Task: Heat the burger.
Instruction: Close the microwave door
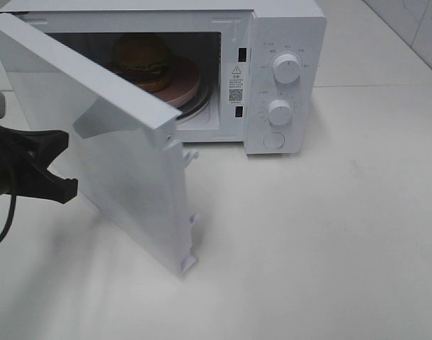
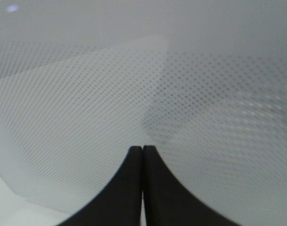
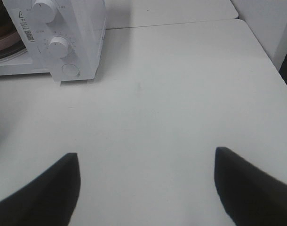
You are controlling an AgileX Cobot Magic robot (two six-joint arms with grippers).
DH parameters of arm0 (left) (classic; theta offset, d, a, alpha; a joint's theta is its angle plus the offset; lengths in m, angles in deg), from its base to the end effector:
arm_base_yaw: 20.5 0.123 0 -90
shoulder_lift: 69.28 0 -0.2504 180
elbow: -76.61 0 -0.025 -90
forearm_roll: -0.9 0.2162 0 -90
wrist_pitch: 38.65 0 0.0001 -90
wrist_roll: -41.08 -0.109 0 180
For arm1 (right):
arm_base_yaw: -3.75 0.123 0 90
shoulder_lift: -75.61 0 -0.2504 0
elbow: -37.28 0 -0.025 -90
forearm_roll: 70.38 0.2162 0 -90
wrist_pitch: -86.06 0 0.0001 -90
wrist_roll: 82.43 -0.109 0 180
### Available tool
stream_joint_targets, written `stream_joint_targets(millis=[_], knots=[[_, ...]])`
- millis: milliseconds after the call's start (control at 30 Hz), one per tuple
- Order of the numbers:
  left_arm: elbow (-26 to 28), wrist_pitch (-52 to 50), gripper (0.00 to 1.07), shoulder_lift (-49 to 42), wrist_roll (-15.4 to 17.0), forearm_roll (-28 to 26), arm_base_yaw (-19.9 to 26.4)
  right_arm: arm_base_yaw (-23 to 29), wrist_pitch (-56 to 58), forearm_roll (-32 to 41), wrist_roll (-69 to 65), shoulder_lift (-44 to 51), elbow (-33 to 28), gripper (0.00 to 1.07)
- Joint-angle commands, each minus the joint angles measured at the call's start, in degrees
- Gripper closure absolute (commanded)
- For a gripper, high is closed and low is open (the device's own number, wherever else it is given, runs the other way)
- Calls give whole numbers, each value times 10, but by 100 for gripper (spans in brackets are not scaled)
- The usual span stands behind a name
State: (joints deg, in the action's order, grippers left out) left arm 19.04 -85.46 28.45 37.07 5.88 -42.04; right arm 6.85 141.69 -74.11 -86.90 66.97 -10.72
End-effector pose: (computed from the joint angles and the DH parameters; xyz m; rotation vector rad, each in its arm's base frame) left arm 0.2298 -0.0981 0.1504 0.5172 1.8294 -0.2276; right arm 0.0203 -0.0048 0.2591 0.0227 1.9578 0.0101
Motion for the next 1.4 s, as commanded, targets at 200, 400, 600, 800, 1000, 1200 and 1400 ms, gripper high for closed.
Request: stream_joint_targets(millis=[200, 400, 600, 800, 1000, 1200, 1400], knots=[[53, -8, 107, 35, -3, -2, -49, -3, -5, 1, 2, 15, -2, 31], [99, -5, 107, 61, -3, -25, -83, -3, -5, 1, 2, 15, -2, 31], [155, -3, 107, 98, -5, -63, -117, -3, -5, 1, 1, 15, -2, 31], [206, 10, 107, 128, -5, -70, -129, -3, -5, 1, 1, 15, -2, 31], [268, 31, 107, 158, -5, -84, -130, -3, -5, 1, 2, 15, -2, 31], [304, 37, 107, 178, -5, -91, -130, -3, -5, 1, 2, 15, -2, 31], [339, 41, 107, 198, -7, -92, -129, -3, -5, 1, 2, 15, -2, 31]])
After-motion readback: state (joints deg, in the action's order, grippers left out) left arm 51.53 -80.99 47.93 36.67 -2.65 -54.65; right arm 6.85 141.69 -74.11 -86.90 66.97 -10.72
